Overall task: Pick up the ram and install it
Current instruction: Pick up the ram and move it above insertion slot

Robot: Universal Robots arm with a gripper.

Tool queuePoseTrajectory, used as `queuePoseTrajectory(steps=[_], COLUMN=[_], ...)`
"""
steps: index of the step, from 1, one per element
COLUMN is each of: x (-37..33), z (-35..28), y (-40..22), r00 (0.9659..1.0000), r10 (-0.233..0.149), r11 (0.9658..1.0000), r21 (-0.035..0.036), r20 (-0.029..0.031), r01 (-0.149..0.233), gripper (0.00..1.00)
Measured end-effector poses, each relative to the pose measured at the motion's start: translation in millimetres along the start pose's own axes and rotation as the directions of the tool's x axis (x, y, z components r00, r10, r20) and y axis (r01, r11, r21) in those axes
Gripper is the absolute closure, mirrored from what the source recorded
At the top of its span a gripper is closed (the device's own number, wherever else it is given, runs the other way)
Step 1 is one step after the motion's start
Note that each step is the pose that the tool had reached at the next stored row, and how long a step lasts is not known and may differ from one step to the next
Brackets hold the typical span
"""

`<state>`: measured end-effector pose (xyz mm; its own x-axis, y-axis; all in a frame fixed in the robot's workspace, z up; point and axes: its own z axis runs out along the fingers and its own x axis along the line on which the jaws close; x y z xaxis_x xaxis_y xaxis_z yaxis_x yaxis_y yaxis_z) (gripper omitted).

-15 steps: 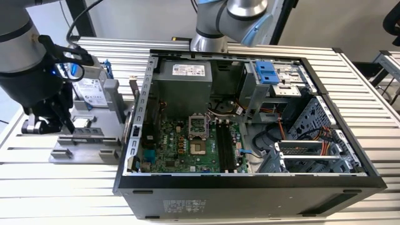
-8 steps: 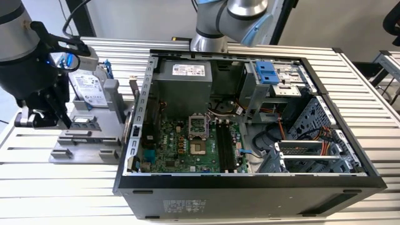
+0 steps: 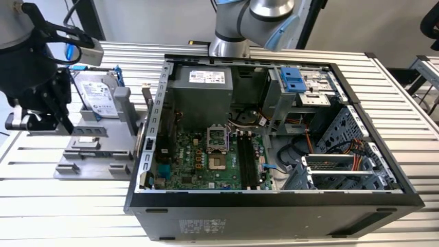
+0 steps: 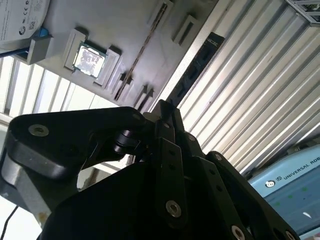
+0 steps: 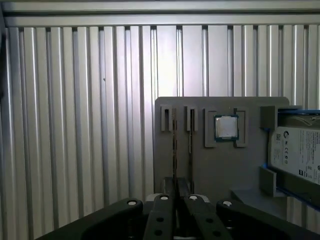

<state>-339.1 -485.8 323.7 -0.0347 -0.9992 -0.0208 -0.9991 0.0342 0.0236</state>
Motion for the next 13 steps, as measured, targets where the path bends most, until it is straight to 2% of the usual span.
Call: queuePoseTrajectory(steps=[6, 13], x=[-0.3, -0.6], z=[-15.3, -30.4], y=[0.3, 0.7], r00=[1.0000, 1.0000], r10=[0.000, 0.000], r11=[1.0000, 1.0000], r21=[0.0001, 0.0000], r20=[0.0001, 0.0000], r01=[0.000, 0.000], gripper=[1.00, 1.00])
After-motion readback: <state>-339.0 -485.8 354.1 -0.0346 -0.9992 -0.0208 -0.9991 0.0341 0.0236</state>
